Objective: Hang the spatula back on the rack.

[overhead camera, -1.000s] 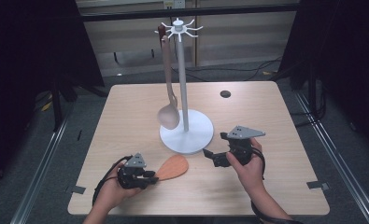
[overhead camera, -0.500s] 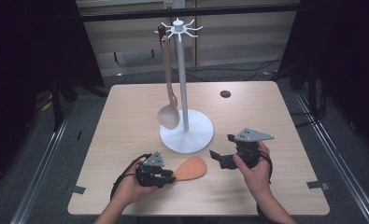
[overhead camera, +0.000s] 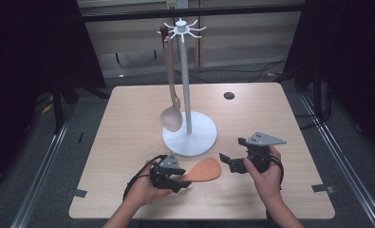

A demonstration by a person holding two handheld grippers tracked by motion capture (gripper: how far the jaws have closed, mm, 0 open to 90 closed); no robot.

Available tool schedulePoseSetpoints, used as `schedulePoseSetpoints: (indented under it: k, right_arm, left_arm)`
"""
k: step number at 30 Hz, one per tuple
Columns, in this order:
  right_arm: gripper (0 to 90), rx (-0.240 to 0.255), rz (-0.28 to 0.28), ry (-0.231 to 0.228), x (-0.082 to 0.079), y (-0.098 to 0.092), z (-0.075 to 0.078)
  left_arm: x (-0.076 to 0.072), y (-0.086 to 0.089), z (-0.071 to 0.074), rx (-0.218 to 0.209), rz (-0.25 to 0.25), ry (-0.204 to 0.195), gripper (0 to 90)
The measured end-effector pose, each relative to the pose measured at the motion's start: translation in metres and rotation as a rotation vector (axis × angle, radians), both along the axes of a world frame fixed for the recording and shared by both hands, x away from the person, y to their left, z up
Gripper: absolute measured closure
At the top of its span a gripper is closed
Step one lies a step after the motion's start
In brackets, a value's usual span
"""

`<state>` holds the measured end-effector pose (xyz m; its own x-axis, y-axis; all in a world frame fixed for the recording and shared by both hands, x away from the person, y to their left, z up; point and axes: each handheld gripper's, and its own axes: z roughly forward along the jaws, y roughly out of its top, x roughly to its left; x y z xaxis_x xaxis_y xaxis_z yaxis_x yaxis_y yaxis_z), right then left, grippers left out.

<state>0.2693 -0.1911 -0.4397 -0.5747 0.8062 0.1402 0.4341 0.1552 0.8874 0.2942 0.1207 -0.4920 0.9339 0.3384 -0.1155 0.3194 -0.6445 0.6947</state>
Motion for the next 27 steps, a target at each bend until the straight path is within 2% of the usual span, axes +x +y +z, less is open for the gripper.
schedulePoseSetpoints:
  k: [4,5,6,8,14,16,18,20,22,23,24,25,26,27]
  right_arm:
    - [6.0,0.002,0.022,-0.001,0.005,0.008,0.001]
    - [6.0,0.006,0.029,-0.004,0.007,0.011,0.002]
    - [6.0,0.007,0.036,-0.002,0.009,0.014,0.001]
    - [6.0,0.004,0.048,0.002,0.012,0.019,0.001]
    - [6.0,-0.001,0.099,0.0,0.021,0.038,0.0]
    - [6.0,-0.001,0.107,-0.001,0.023,0.042,0.001]
    - [6.0,-0.003,0.115,0.0,0.024,0.044,0.0]
    - [6.0,-0.004,0.117,0.0,0.025,0.045,-0.001]
    - [6.0,-0.006,0.119,0.0,0.025,0.046,-0.001]
    - [6.0,-0.006,0.118,-0.001,0.024,0.046,-0.001]
    - [6.0,-0.004,0.116,0.002,0.024,0.045,-0.001]
    - [6.0,-0.005,0.115,0.003,0.024,0.044,-0.001]
    - [6.0,-0.005,0.112,0.004,0.023,0.044,-0.001]
    - [6.0,-0.005,0.111,0.005,0.023,0.043,-0.001]
  left_arm:
    - [-0.004,0.021,0.001,0.012,0.041,0.012,43.9]
    - [-0.006,0.025,0.0,0.002,0.053,0.01,43.4]
    - [-0.007,0.029,0.002,0.021,0.049,0.016,43.3]
    - [-0.01,0.037,0.002,0.011,0.075,0.016,42.8]
    - [-0.017,0.057,-0.002,0.024,0.122,0.023,41.9]
    - [-0.019,0.061,-0.002,0.036,0.132,0.03,41.6]
    - [-0.02,0.062,-0.003,0.013,0.137,0.031,41.4]
    - [-0.021,0.062,-0.002,0.047,0.131,0.016,42.4]
    - [-0.021,0.06,-0.003,0.039,0.128,-0.006,46.2]
    - [-0.02,0.059,-0.002,0.054,0.117,-0.01,48.5]
    - [-0.02,0.059,-0.002,0.047,0.116,-0.004,51.5]
    - [-0.02,0.058,-0.001,0.059,0.11,-0.001,52.5]
    - [-0.019,0.056,-0.002,0.036,0.107,-0.002,53.8]
    - [-0.018,0.055,-0.002,0.038,0.094,-0.006,56.8]
